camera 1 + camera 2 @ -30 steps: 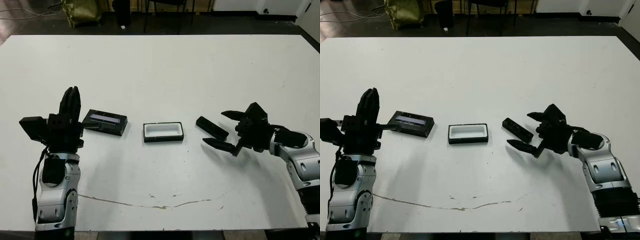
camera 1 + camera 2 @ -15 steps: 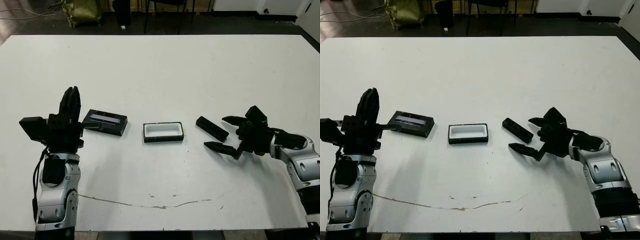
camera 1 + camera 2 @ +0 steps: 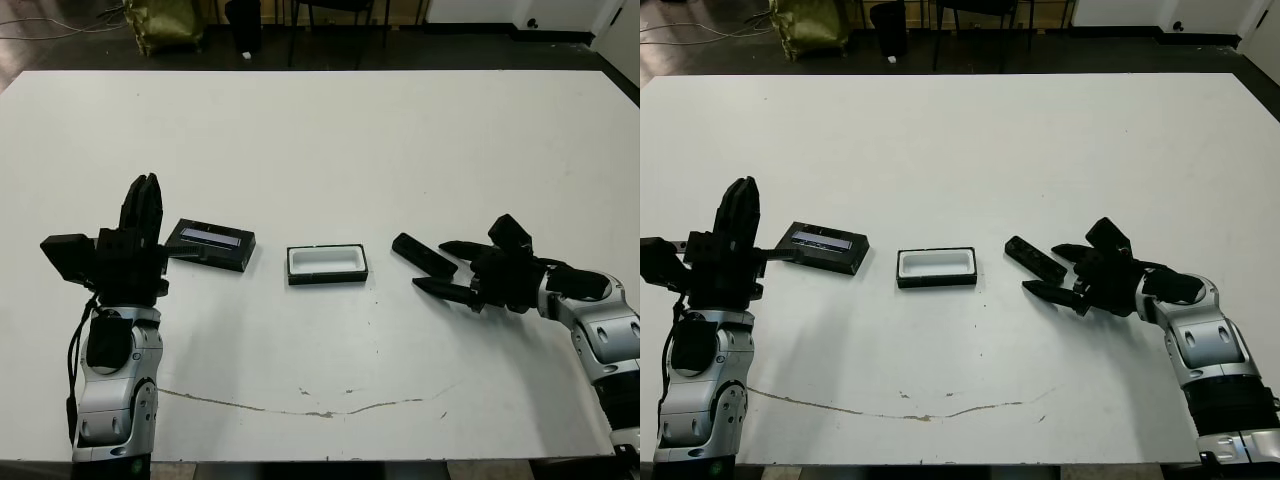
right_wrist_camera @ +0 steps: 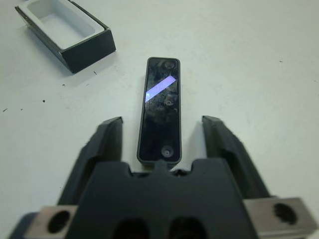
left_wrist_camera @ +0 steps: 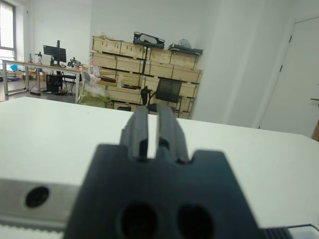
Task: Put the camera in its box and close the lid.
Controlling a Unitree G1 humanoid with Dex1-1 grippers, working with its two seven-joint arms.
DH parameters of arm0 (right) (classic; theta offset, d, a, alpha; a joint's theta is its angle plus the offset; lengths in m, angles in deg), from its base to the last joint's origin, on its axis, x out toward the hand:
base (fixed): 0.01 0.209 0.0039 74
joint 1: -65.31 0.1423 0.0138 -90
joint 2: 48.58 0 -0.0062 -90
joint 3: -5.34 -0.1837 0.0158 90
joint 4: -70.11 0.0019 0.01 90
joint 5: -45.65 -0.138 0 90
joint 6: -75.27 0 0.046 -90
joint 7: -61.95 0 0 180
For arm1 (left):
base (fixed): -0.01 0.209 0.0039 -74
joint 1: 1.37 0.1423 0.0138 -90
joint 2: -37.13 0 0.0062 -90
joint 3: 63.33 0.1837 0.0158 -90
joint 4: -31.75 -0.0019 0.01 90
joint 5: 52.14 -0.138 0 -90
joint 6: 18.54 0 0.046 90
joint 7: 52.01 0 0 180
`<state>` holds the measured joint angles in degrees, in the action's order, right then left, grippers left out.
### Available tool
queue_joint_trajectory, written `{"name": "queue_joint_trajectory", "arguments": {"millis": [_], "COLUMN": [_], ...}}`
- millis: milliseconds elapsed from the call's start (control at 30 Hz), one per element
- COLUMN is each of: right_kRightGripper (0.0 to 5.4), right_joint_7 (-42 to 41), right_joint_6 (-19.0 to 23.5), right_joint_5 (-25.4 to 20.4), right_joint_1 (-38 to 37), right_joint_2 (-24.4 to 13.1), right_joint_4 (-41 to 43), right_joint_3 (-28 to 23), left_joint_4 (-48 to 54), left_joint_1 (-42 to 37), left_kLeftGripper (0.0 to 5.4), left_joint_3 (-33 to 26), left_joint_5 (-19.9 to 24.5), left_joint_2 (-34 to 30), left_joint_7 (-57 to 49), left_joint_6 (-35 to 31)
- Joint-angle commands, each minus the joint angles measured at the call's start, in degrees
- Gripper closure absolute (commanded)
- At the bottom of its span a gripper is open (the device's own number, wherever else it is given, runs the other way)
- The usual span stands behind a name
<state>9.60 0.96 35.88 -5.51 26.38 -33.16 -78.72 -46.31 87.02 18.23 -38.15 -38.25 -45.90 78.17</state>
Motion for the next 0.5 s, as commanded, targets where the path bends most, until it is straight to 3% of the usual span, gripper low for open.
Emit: {"name": "queue_joint_trajectory", "arguments": {"millis": [33,333,500], "right_kRightGripper": [2.92,4.89,5.06], "right_joint_7": [1.18,0.79,0.41], "right_joint_6": [-1.06,-0.06,-0.04], "right_joint_5": [2.92,4.86,4.39], "right_joint_1": [-2.59,-2.49,-1.70], "right_joint_2": [-1.29,-2.86,-2.74], "right_joint_4": [1.80,5.37,4.36], "right_joint_3": [1.39,2.48,2.34], "left_joint_4": [-0.89,-0.76,-1.09], "left_joint_1": [1.10,1.24,1.17], "left_kLeftGripper": [5.40,5.40,5.40], "left_joint_3": [0.09,0.09,0.03], "left_joint_5": [-0.11,-0.12,-0.34], "left_joint_2": [-0.01,0.04,-0.10], "left_joint_7": [-0.07,-0.22,-0.15], "left_joint_6": [-0.58,-0.59,-0.21]}}
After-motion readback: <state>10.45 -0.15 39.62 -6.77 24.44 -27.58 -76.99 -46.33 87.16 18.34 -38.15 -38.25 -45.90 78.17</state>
